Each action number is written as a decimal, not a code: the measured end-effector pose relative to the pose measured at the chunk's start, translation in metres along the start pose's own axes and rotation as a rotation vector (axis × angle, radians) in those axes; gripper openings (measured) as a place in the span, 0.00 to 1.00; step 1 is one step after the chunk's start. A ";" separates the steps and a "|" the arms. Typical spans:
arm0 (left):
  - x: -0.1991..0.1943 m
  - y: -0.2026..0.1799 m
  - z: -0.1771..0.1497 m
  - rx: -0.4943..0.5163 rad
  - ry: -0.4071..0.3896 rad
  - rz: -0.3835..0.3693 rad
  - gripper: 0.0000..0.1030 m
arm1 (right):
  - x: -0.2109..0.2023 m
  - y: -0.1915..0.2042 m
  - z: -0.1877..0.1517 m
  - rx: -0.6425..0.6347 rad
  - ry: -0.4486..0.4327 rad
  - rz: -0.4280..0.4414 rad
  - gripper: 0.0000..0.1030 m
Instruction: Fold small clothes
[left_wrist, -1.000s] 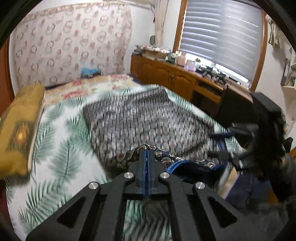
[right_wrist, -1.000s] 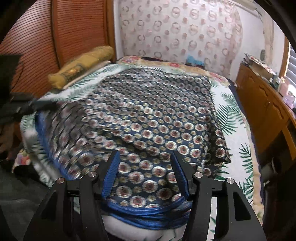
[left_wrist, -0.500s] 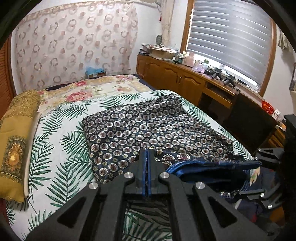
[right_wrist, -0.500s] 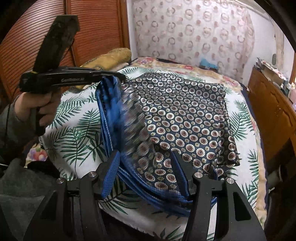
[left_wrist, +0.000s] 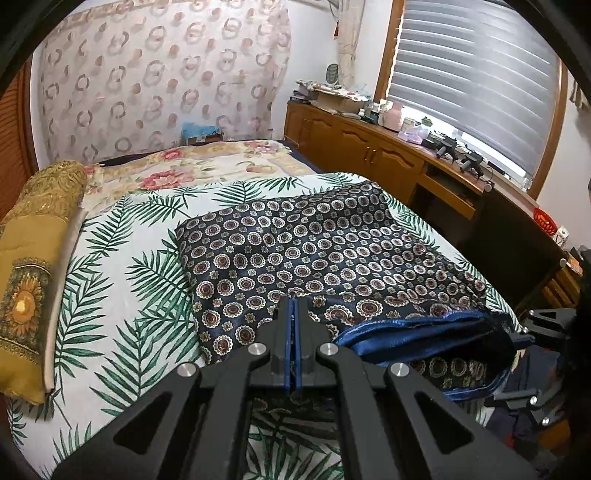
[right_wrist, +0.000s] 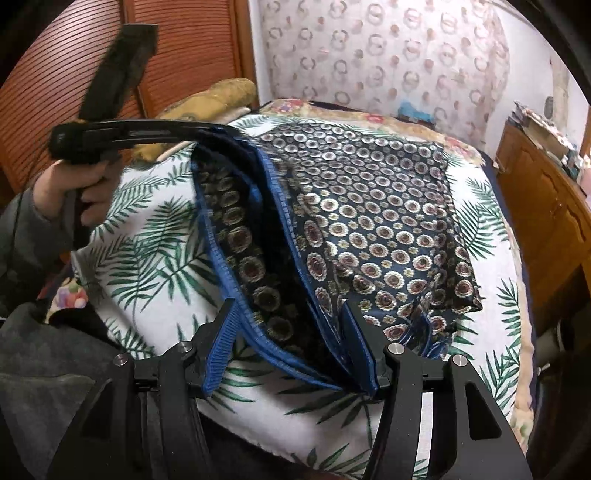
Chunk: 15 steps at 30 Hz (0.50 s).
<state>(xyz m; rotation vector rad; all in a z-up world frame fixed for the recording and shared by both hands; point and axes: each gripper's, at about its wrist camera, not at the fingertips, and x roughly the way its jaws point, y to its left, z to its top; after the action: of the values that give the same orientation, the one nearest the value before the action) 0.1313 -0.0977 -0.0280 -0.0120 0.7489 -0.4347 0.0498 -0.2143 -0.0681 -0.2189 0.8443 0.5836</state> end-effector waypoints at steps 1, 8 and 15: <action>0.002 0.001 0.000 -0.002 0.003 0.000 0.00 | 0.001 0.002 -0.001 -0.007 0.006 -0.003 0.56; 0.007 0.010 -0.001 -0.028 0.014 0.007 0.00 | 0.020 -0.006 -0.001 -0.065 0.076 -0.074 0.56; -0.004 0.009 0.000 -0.017 -0.002 0.039 0.00 | 0.025 -0.030 0.006 -0.079 0.075 -0.096 0.09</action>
<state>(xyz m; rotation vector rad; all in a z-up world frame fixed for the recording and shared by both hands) 0.1320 -0.0876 -0.0265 -0.0134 0.7500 -0.3913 0.0835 -0.2262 -0.0847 -0.3532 0.8787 0.5222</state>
